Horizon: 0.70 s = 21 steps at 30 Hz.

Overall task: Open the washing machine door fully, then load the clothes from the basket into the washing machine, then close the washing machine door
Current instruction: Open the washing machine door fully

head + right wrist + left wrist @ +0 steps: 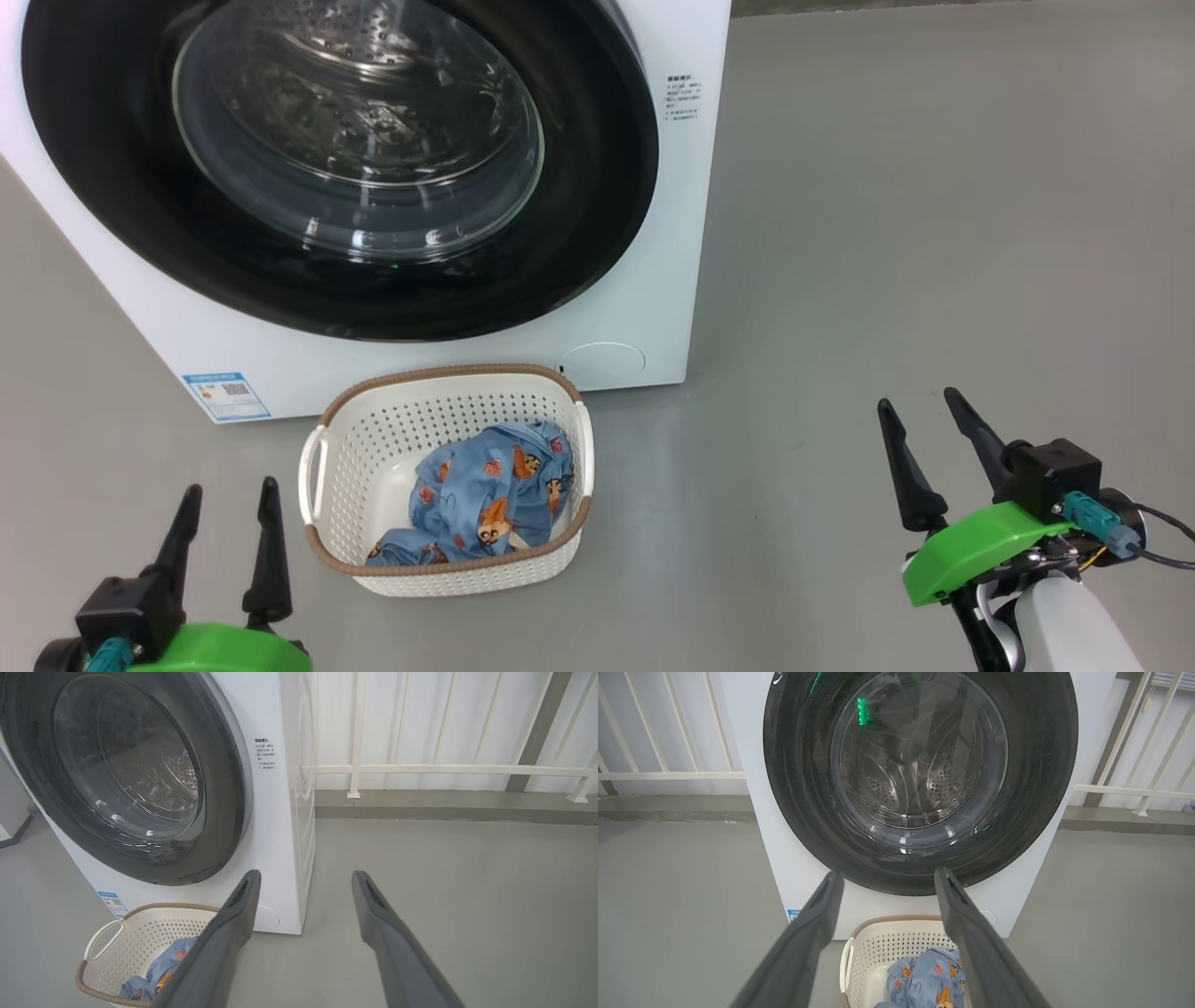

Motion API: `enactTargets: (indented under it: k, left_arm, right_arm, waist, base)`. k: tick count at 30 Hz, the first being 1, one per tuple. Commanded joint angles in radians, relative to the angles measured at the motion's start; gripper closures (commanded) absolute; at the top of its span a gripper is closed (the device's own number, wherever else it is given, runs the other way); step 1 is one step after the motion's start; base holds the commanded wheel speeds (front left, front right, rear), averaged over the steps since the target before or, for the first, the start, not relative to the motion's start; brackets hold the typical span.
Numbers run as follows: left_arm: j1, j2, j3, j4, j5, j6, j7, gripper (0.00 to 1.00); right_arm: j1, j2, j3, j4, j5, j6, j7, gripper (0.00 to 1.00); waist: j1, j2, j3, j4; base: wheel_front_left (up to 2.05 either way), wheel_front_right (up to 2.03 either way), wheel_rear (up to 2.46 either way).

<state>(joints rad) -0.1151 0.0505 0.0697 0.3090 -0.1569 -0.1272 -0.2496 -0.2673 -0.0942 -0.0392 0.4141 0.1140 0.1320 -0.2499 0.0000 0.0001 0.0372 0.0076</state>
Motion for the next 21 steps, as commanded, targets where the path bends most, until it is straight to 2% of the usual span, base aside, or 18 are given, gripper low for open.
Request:
enactTargets:
  k: [1,16,21]
  left_arm:
    - [-0.016,0.015,0.027,-0.041,0.013,-0.003,-0.012,0.00]
    - [-0.008,0.004,0.008,-0.112,0.013,-0.003,-0.012,0.00]
    - [-0.014,0.002,-0.009,-0.113,0.005,-0.003,-0.012,0.00]
  right_arm:
    - [-0.037,0.002,0.021,-0.031,0.013,-0.001,-0.012,0.00]
    - [-0.136,-0.006,-0.019,-0.082,0.143,-0.001,-0.012,0.00]
    - [-0.193,0.000,-0.063,-0.079,0.288,-0.001,-0.012,0.00]
  waist:
    - [0.0000,-0.0001,0.004,0.001]
    - [0.0000,-0.0001,0.060,0.013]
    - [0.0000,-0.0001,0.088,0.023]
  base:
    - [0.00,0.00,0.00]
    - [0.00,0.00,0.00]
    - [0.00,0.00,0.00]
